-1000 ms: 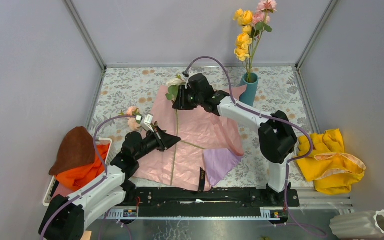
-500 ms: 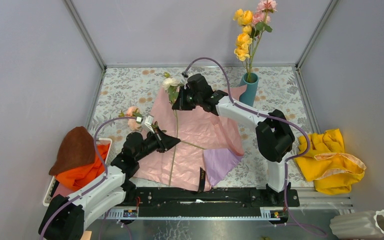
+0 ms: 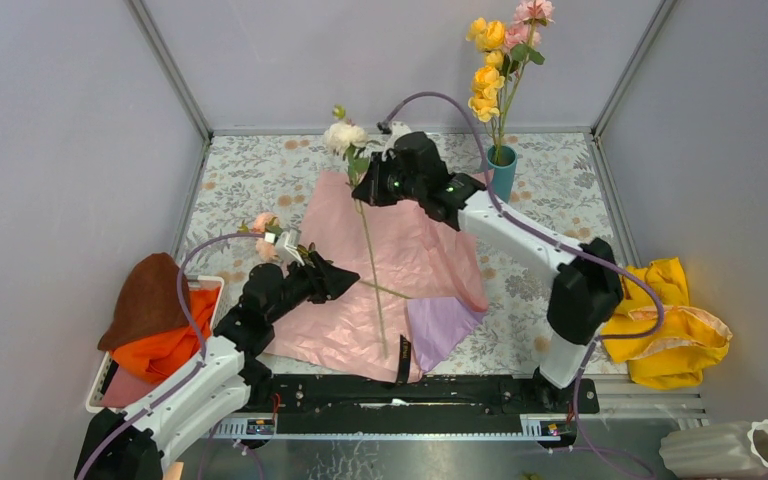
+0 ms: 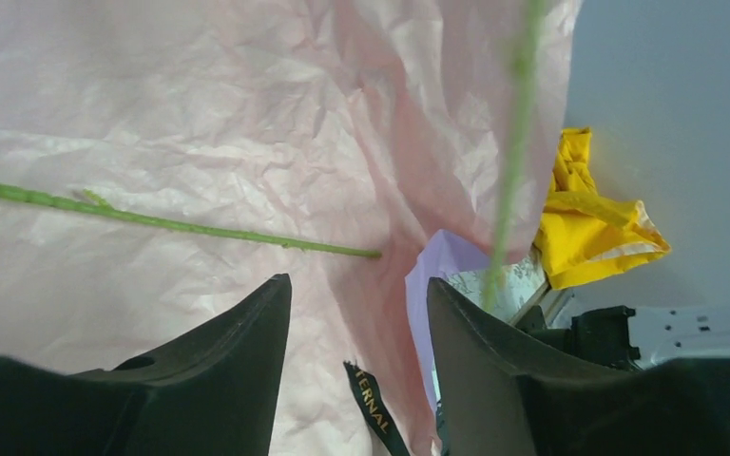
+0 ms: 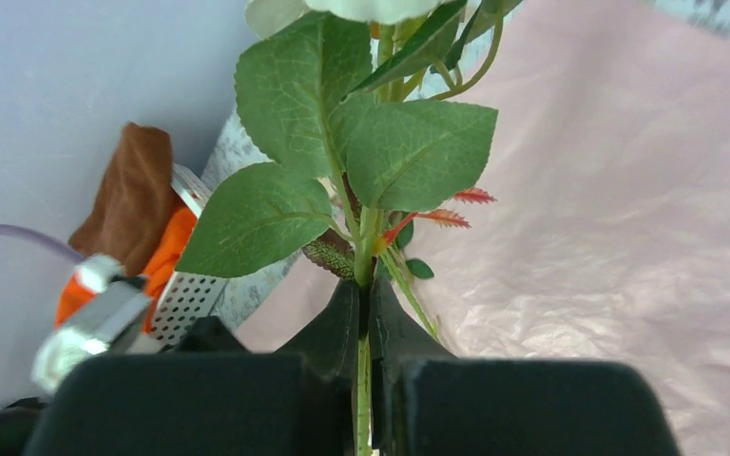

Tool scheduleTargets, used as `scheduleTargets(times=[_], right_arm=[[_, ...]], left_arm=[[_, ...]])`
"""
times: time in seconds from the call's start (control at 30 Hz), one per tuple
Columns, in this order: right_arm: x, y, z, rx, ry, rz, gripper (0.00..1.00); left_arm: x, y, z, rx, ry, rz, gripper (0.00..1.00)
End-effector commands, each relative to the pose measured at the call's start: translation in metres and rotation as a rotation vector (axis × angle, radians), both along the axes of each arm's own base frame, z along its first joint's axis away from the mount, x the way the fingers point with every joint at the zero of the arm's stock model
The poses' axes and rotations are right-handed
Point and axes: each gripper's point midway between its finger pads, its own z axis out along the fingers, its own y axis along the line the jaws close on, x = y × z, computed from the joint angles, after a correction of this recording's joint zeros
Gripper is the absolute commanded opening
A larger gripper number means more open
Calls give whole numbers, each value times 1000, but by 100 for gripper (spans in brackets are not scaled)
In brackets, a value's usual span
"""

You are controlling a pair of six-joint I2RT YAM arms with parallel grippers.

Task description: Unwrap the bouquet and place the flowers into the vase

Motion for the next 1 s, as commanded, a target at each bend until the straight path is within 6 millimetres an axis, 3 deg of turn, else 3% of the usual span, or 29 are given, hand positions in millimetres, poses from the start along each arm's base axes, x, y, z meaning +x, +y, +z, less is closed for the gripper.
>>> scheduleTargets(times=[0.0, 0.17, 0.33, 0.53, 0.7, 0.83, 0.97], right_arm=[[-2, -27, 100, 77, -261, -35, 0], [-6, -76, 183, 56, -530, -151, 0], [-13, -150, 269, 19, -830, -397, 0], [-38, -233, 342, -6, -1120, -695, 0], [-41, -268, 375, -113, -1229, -850, 0], [-35, -278, 391, -187, -1299, -906, 0], [-16, -286, 399, -260, -1326, -949, 0]], left_arm=[[7, 8, 1, 40, 2, 55, 66], [8, 6, -3, 41, 20, 48, 70], [7, 4, -2, 28, 18, 41, 70], [8, 3, -1, 17, 12, 42, 70], [9, 1, 0, 11, 13, 35, 70], [10, 1, 2, 10, 8, 36, 70], [10, 1, -1, 14, 15, 37, 70]])
